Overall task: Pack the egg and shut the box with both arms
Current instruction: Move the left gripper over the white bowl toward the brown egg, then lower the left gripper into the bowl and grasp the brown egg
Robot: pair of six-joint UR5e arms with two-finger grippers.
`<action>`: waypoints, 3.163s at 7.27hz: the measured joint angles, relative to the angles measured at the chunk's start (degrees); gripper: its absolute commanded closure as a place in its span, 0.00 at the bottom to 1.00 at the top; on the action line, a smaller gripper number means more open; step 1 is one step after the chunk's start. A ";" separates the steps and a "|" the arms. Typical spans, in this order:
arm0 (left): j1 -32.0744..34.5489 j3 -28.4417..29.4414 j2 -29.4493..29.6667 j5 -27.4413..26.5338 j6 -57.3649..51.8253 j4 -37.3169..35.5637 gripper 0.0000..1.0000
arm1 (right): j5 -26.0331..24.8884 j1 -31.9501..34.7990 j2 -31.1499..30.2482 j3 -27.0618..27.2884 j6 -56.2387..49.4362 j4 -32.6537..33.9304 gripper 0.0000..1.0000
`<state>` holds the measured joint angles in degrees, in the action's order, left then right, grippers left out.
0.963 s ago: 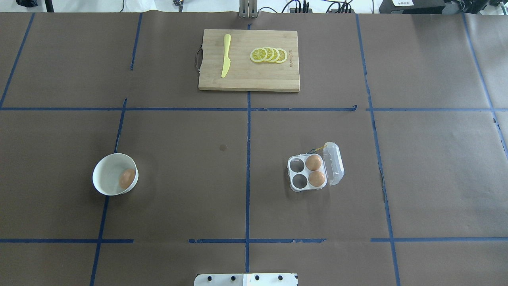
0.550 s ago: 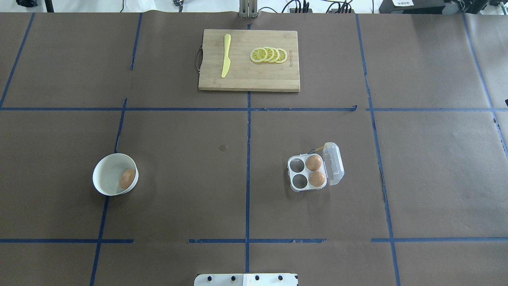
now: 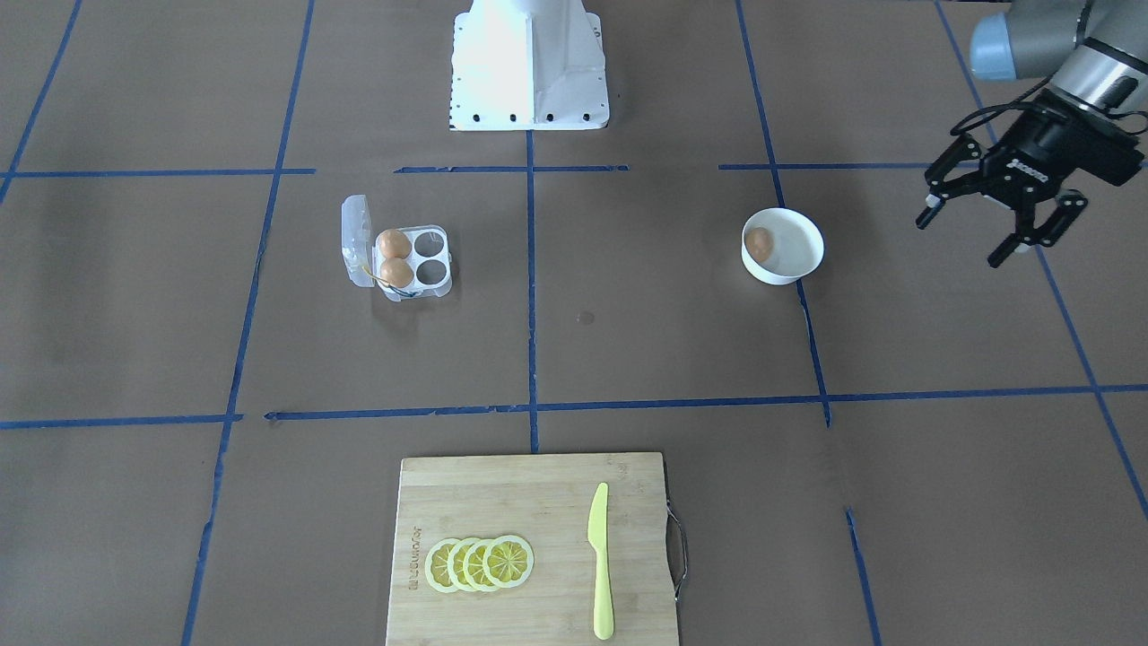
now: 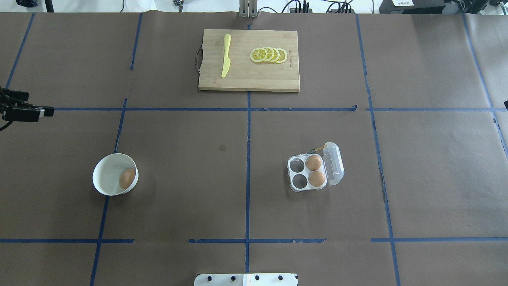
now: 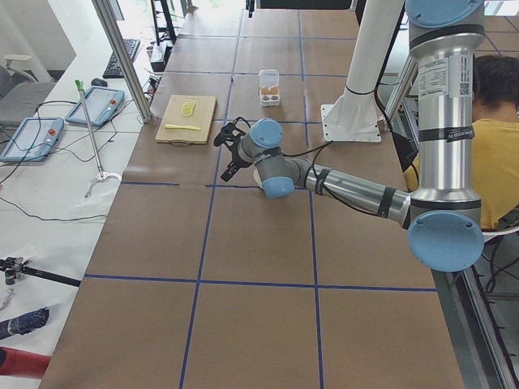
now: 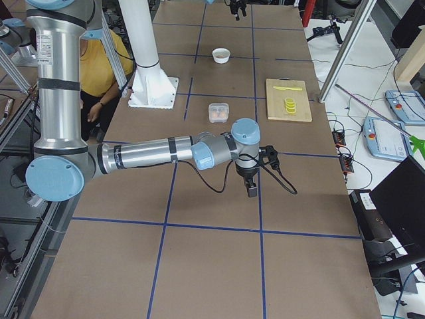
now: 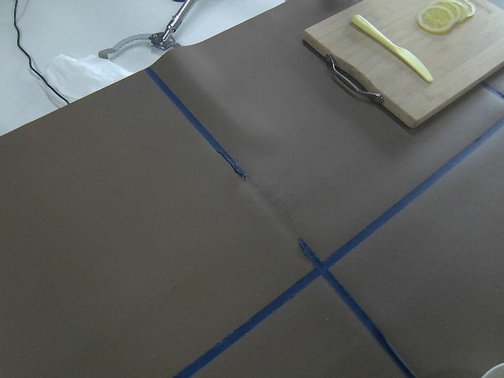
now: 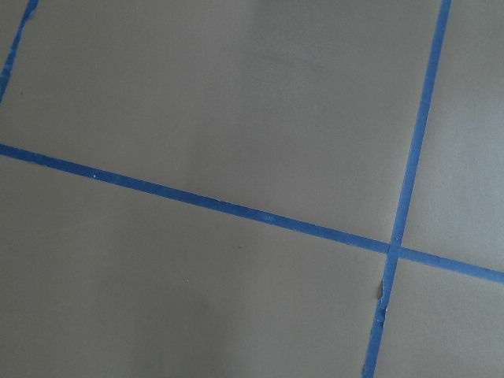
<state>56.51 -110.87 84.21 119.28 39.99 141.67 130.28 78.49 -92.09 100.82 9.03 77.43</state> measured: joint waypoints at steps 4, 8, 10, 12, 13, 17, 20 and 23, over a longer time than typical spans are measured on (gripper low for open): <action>-18.28 -4.72 3.10 -16.71 22.11 -13.43 0.32 | -0.10 0.00 -0.02 -0.14 -0.14 0.00 0.00; -24.90 0.18 5.31 -22.88 26.42 -14.96 0.32 | -0.27 -0.01 -0.11 -0.26 -0.18 0.00 0.00; -26.41 0.71 5.58 -22.95 26.26 -14.94 0.32 | -0.29 0.00 -0.11 -0.27 -0.23 0.00 0.00; -27.20 0.73 5.61 -22.93 25.31 -14.87 0.32 | -0.29 0.00 -0.11 -0.22 -0.24 0.00 0.00; -27.39 0.70 5.60 -22.85 23.91 -14.86 0.32 | -0.31 0.00 -0.11 -0.20 -0.23 0.00 0.00; -27.50 0.82 5.32 -22.51 19.73 -14.74 0.32 | -0.36 0.00 -0.17 -0.18 -0.18 0.00 0.00; -27.73 1.39 5.18 -22.35 18.39 -14.54 0.31 | -0.37 0.00 -0.20 -0.18 -0.16 0.00 0.00; -28.86 2.12 5.25 -22.26 18.29 -14.47 0.31 | -0.38 0.00 -0.20 -0.18 -0.16 0.00 0.00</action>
<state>27.65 -108.76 89.46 97.02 58.28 127.20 129.90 78.49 -92.29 100.63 8.88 77.43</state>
